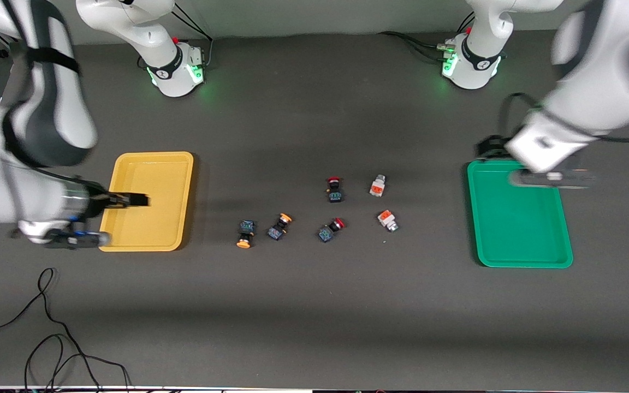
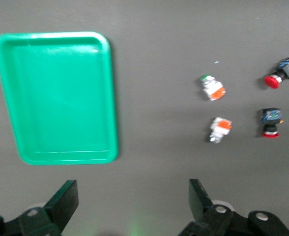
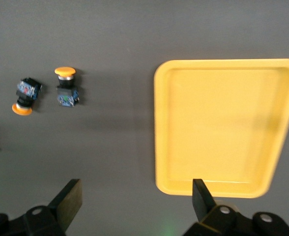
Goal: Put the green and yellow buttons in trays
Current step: 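Grasp a yellow button with the right gripper while the left gripper grasps a green button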
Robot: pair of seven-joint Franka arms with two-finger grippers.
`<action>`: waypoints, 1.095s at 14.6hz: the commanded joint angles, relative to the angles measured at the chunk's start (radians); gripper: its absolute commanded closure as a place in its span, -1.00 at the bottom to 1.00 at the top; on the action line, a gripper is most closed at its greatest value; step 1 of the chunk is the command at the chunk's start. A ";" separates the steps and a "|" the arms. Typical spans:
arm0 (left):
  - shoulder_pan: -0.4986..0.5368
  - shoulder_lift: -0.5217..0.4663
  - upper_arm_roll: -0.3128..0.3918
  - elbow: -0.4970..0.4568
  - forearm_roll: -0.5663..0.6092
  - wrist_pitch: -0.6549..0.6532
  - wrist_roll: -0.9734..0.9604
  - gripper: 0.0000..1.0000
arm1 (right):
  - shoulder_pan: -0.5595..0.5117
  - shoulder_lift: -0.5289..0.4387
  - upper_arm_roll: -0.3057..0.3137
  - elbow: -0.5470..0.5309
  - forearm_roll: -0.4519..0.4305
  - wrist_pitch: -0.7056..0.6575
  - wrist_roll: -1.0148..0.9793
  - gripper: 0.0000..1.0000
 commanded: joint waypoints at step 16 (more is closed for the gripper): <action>-0.336 0.212 -0.030 -0.394 0.032 0.710 -0.247 -1.00 | 0.280 0.397 -0.006 -0.053 0.141 0.622 0.457 -0.93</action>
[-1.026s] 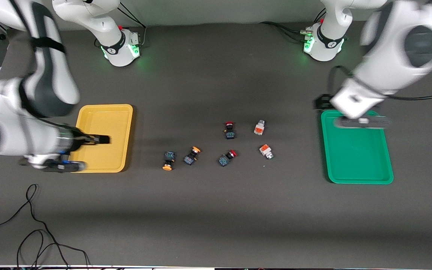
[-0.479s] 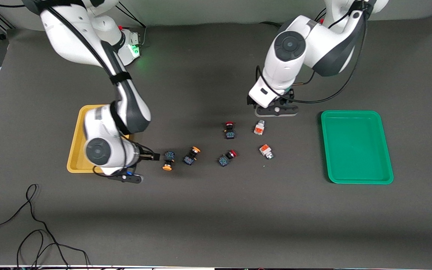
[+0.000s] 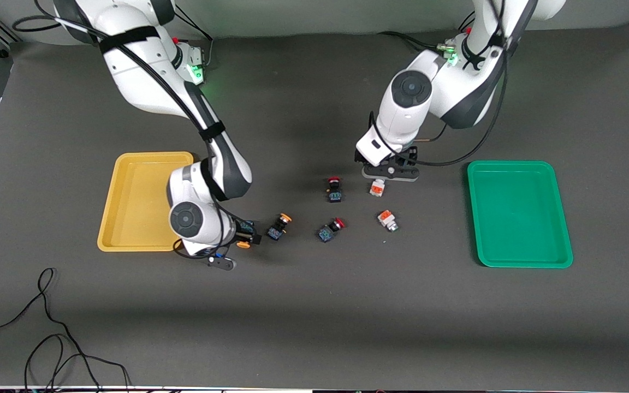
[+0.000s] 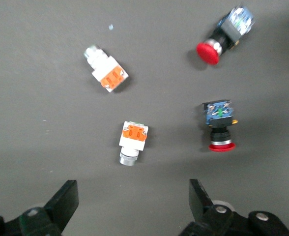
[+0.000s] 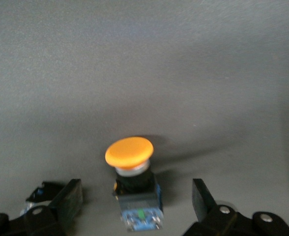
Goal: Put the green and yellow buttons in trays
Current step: 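Grasp a yellow button with the right gripper while the left gripper grasps a green button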
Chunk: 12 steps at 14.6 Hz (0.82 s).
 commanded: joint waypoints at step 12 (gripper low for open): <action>0.001 0.243 0.025 -0.023 0.064 0.272 -0.001 -0.18 | -0.078 -0.219 -0.090 0.040 0.011 -0.309 -0.203 1.00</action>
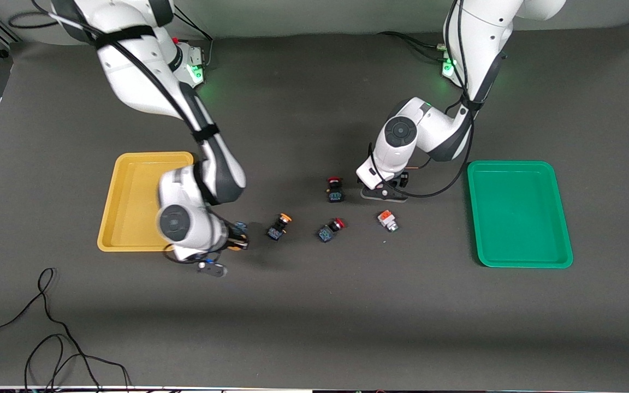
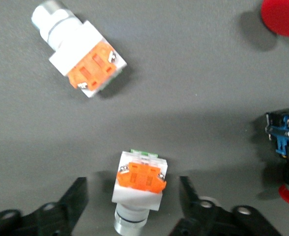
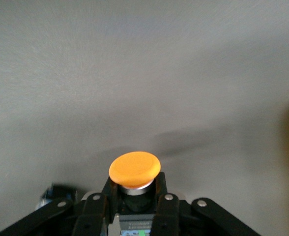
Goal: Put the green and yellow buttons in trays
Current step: 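Place the yellow button in the yellow tray while the left gripper places green in green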
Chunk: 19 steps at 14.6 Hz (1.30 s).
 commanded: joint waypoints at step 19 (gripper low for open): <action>0.443 -0.237 -0.001 0.358 -0.096 -0.828 0.310 0.26 | -0.119 -0.019 -0.370 -0.276 0.211 0.115 -0.859 1.00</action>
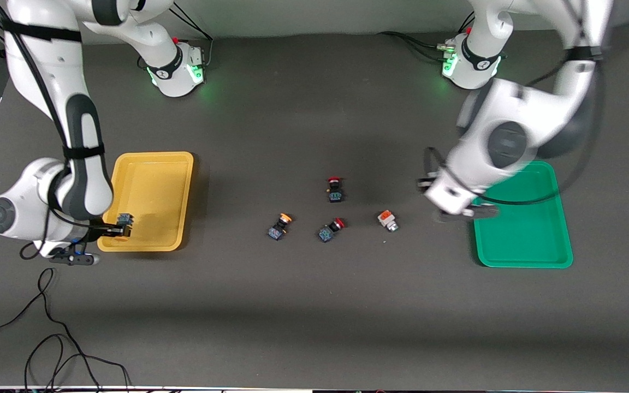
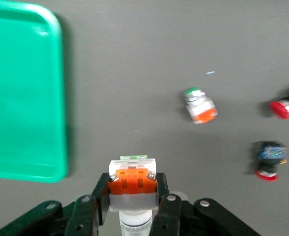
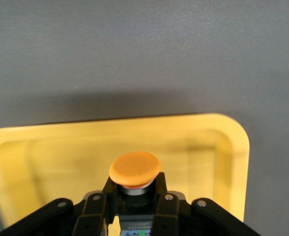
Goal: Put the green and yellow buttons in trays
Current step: 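Place the yellow button in the yellow tray while the left gripper places green in green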
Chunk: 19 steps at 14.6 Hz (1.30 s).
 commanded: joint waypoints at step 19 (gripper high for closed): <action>0.346 0.095 -0.009 -0.149 0.156 0.305 0.389 -1.00 | -0.018 -0.394 0.127 0.261 -0.268 -0.493 0.352 -0.99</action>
